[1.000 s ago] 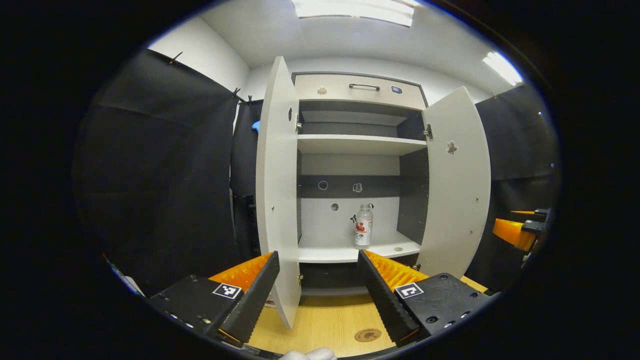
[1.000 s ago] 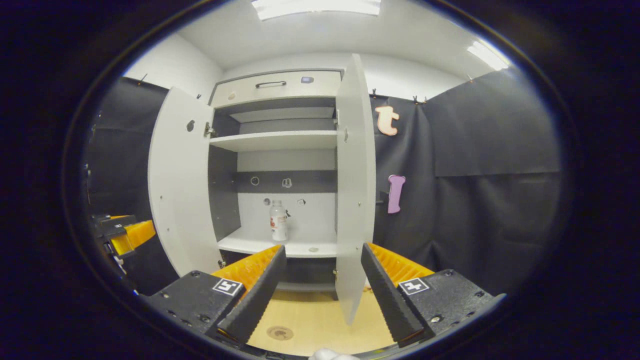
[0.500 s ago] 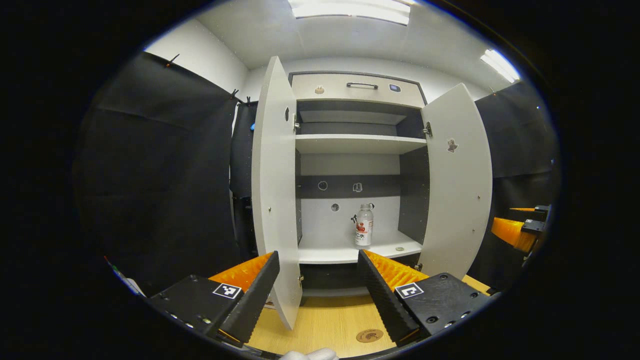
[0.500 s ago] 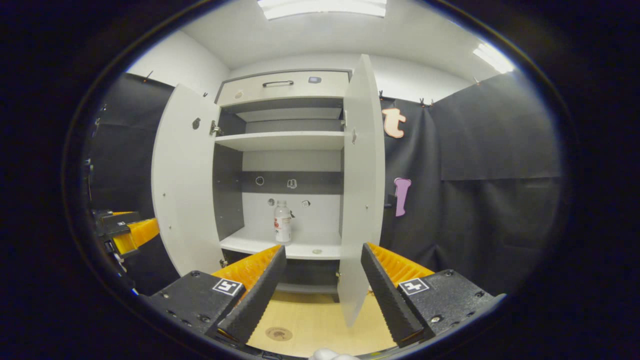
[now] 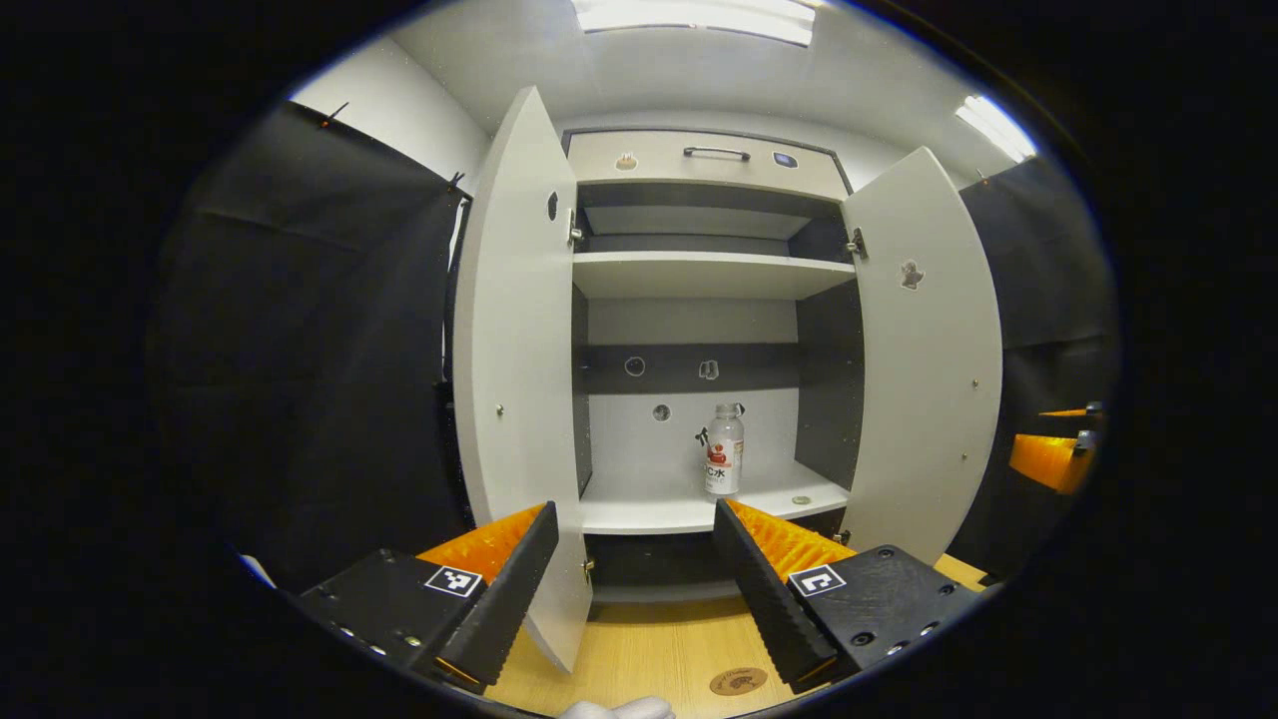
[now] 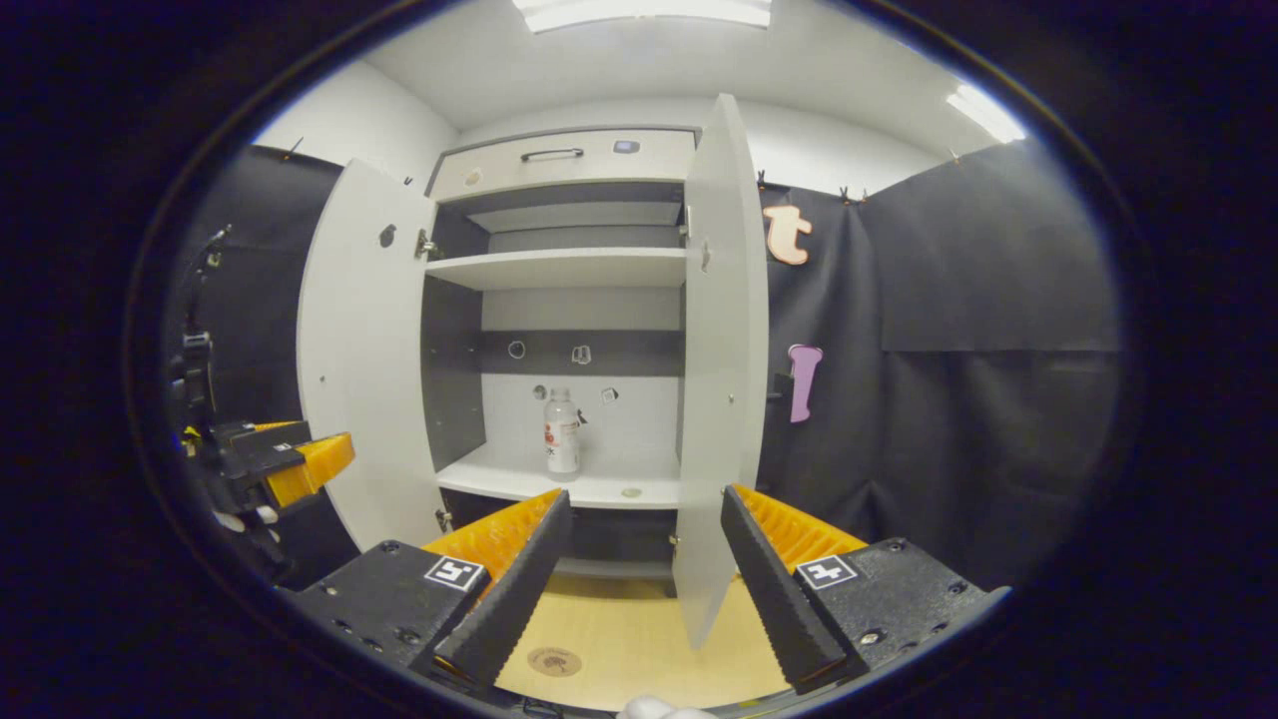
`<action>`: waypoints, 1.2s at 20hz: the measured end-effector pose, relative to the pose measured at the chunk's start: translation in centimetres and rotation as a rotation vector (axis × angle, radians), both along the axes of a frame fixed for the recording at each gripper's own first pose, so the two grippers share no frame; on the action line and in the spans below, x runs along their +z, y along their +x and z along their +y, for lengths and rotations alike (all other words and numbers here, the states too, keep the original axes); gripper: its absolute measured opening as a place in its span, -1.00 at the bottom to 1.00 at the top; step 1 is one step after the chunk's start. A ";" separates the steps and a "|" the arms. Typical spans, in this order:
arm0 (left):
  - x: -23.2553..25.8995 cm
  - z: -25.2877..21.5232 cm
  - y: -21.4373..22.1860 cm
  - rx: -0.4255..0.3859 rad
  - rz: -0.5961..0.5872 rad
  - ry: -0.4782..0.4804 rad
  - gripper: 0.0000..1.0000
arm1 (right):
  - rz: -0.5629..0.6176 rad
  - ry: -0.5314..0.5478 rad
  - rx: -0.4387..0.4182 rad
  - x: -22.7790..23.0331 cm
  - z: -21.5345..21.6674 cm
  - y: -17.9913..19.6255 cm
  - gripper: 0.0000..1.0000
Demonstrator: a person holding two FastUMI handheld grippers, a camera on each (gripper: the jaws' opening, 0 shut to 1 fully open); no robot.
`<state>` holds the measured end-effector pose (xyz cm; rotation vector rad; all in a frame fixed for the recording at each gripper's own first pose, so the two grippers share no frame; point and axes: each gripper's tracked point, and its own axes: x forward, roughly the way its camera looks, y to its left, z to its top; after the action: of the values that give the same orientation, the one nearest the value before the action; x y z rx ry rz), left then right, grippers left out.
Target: Grasp the bottle in the cabinet with the left hand and place it on the coaster, then close the right door with the right hand and the left door with the left hand.
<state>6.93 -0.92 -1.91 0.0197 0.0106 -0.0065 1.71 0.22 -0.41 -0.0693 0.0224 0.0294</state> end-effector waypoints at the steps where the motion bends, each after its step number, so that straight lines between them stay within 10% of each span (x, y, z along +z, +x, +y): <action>1: -0.4 -0.5 1.2 -0.007 0.002 -0.003 0.91 | 0.002 -0.001 -0.004 0.0 -0.2 0.0 0.97; 24: -3.2 -13.1 35.5 -0.016 -0.046 0.058 0.92 | 0.087 -0.013 -0.090 -1.1 -4.2 2.3 0.97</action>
<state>42.47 -14.07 -5.15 0.0776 -0.0349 -0.0222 4.05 -3.97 -1.53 -0.0796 0.1123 -0.0576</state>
